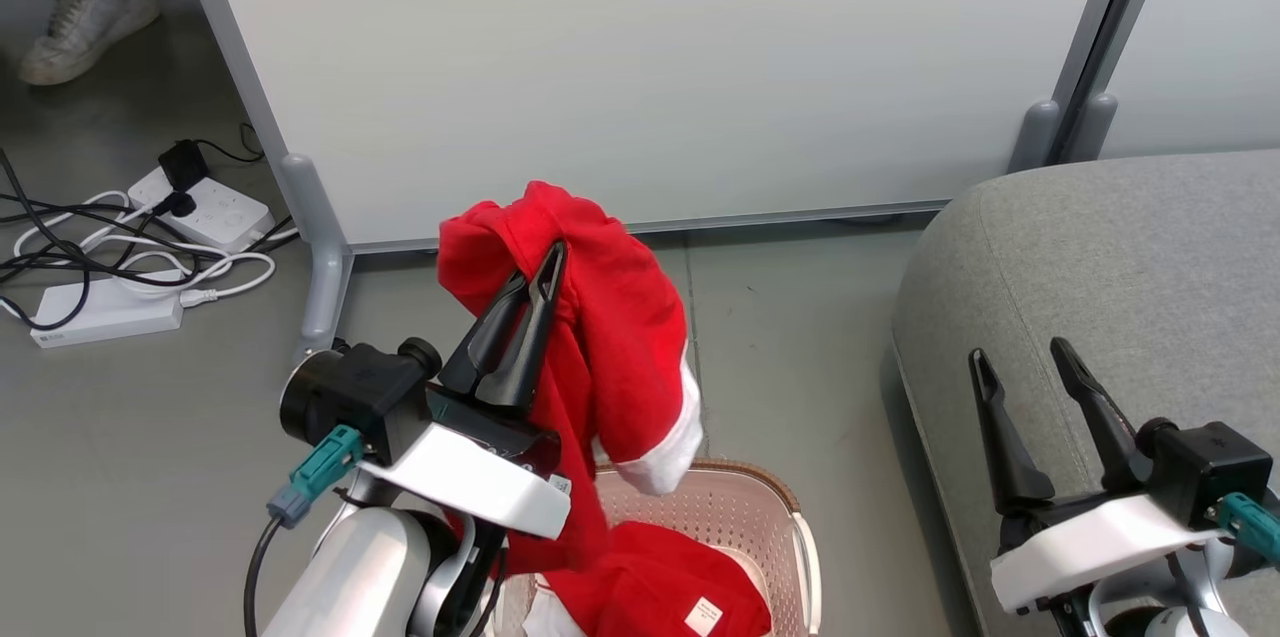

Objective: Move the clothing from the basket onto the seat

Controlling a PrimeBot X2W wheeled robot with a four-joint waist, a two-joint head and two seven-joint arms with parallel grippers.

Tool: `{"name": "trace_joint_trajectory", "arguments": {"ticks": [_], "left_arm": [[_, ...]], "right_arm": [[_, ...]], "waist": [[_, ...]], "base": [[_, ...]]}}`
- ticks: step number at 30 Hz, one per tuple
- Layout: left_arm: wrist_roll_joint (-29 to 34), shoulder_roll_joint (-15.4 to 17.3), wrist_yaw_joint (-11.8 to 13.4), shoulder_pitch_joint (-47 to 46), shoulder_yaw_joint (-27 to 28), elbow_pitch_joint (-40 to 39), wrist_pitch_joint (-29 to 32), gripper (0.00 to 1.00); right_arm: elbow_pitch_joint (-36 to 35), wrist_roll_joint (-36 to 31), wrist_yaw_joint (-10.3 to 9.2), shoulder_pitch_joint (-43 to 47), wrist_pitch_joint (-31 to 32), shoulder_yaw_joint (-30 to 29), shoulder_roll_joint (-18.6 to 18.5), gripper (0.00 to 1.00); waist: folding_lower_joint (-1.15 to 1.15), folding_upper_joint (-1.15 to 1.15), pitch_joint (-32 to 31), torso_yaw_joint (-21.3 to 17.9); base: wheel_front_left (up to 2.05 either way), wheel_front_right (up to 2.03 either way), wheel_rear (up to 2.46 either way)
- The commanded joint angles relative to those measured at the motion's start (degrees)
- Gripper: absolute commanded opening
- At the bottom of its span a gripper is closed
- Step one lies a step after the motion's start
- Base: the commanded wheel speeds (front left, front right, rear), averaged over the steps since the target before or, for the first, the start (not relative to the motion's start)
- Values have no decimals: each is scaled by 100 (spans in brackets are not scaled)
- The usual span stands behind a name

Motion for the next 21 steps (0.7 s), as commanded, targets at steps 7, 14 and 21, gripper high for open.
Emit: {"name": "trace_joint_trajectory", "arguments": {"ticks": [7,14,21], "left_arm": [[-47,79,92,189,-8,-183,47,0],[-43,90,116,184,-50,-233,59,0],[-45,85,124,161,-98,-243,69,0]], "right_arm": [[-48,37,5,135,30,1,19,100],[-73,35,5,152,45,-15,34,100],[-186,61,5,-3,70,177,49,100]], "waist": [[0,0,-16,8],[0,0,14,14],[0,0,24,50]], "base": [[0,0,0],[0,0,0],[0,0,0]]}}
